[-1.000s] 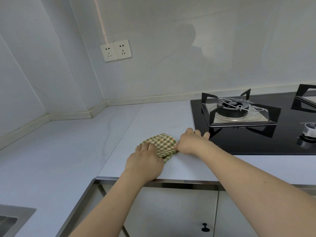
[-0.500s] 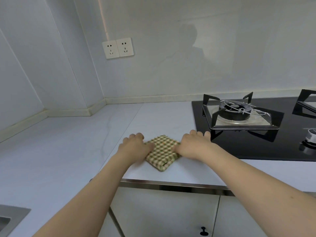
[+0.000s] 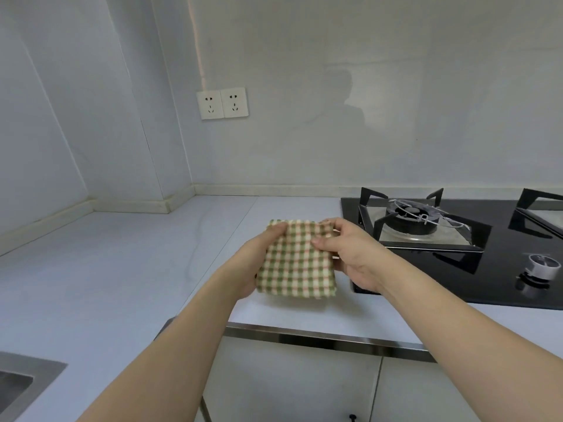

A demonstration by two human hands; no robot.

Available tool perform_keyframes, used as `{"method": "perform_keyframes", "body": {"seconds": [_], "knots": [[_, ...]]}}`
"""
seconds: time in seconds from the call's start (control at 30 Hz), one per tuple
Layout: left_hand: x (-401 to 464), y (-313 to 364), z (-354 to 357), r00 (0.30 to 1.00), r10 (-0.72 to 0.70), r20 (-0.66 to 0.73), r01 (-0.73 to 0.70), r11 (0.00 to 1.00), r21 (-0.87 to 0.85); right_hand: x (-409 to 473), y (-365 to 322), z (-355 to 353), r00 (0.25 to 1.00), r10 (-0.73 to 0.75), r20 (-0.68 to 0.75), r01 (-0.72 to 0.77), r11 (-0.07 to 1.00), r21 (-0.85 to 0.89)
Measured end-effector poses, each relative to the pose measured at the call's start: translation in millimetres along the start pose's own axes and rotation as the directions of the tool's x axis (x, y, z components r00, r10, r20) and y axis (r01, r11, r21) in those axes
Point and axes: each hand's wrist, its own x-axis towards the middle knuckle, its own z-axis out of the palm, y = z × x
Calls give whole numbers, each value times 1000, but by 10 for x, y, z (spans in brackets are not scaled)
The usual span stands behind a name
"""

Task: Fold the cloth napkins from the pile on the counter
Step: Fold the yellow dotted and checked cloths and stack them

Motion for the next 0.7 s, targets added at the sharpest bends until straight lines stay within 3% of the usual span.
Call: {"method": "perform_keyframes", "body": {"seconds": [0.1, 0.17, 0.23, 0.3, 0.37, 0.53, 0.7], "knots": [[-91, 102, 292, 983, 146, -109, -147, 989, 1, -84, -174, -78, 990, -23, -140, 43, 988, 146], [-140, 169, 489, 936, 279, -215, -271, 960, 66, -128, -258, -154, 976, -8, -216, 45, 985, 165], [-167, 222, 654, 884, 395, -250, -370, 918, 140, -135, -268, -224, 966, 21, -258, -7, 998, 54], [-139, 257, 781, 853, 473, -220, -431, 876, 216, -62, -193, -303, 945, 10, -326, -70, 983, -172], [-22, 275, 857, 840, 508, -194, -445, 847, 291, 58, -105, -397, 918, -98, -385, -43, 939, -341], [568, 283, 948, 816, 538, -209, -445, 817, 366, 509, -45, -661, 825, -360, -435, 73, 832, -550], [1126, 613, 1120, 846, 473, -247, -386, 862, 328, 987, -330, -905, 824, -331, -459, 46, 848, -528]]}}
